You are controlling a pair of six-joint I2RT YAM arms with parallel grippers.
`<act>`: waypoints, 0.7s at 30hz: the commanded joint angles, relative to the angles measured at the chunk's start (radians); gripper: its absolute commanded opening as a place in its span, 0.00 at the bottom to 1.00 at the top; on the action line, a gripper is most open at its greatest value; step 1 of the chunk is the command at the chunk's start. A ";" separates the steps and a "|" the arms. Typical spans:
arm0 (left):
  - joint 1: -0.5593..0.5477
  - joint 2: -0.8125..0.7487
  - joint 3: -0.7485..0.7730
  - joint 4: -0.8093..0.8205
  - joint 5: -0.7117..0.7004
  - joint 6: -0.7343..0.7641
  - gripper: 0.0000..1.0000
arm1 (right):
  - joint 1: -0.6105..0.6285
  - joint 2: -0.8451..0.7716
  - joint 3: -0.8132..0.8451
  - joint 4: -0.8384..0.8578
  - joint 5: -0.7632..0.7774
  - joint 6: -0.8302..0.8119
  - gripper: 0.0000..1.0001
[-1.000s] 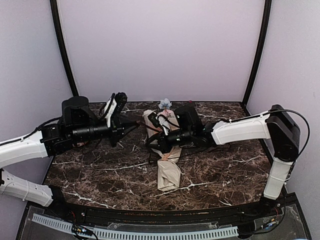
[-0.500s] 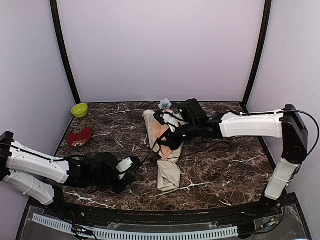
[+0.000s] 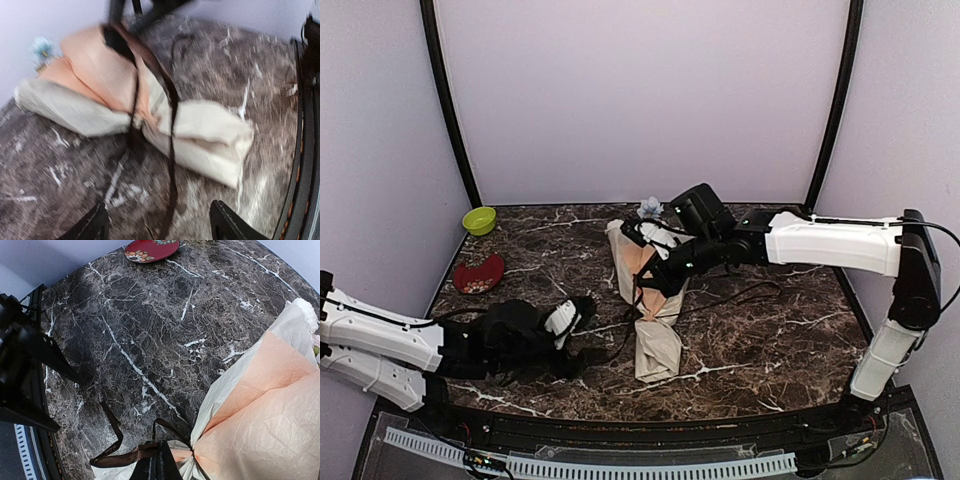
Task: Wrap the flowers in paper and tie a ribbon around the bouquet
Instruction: Adjust the left side of the half-tied ribbon on the folded bouquet.
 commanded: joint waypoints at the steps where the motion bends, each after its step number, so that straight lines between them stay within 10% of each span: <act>1: 0.134 -0.085 -0.022 0.311 0.168 0.028 0.71 | 0.020 -0.011 0.019 -0.016 0.016 -0.004 0.00; 15: 0.252 0.246 0.280 0.264 0.422 0.005 0.63 | 0.031 0.037 0.064 -0.042 0.075 0.076 0.00; 21: 0.262 0.308 0.354 0.154 0.361 0.013 0.23 | 0.030 0.027 0.051 -0.028 0.053 0.072 0.00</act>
